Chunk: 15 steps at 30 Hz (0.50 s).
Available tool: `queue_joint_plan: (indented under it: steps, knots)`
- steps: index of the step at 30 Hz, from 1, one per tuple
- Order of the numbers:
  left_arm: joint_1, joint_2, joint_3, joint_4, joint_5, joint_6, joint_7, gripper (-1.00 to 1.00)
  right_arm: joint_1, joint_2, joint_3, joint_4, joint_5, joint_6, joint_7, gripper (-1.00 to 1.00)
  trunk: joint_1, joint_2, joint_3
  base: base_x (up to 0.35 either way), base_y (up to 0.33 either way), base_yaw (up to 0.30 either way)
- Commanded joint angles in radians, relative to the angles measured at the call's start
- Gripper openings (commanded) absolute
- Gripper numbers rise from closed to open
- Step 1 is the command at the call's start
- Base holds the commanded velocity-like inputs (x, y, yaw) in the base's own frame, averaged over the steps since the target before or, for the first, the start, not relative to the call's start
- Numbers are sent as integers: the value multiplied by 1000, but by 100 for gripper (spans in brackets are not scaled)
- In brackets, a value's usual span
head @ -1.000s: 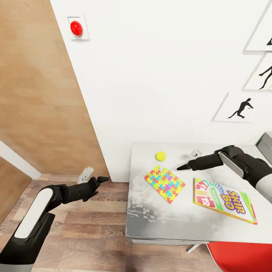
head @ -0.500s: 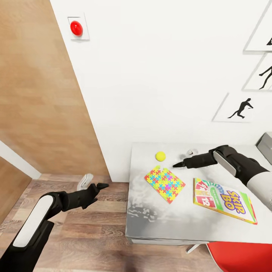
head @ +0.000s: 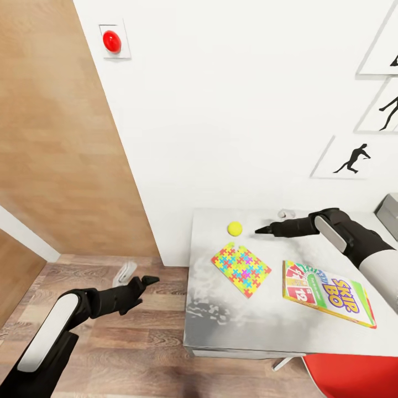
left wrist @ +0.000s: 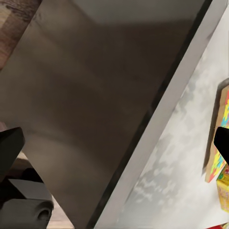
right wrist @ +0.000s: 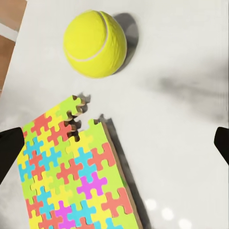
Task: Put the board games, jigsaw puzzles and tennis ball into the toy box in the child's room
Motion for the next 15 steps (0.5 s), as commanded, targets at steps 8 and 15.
queue_joint_plan:
  steps: [8,15]
  knots:
    - [22,1,-1,0,9,-3,10,100,4,4,-15,1,0,2,-21,100,0,-1,-1,0,0,0]
    - [45,1,2,2,1,-5,10,100,16,11,-21,2,0,2,-28,100,0,-1,-1,0,0,0]
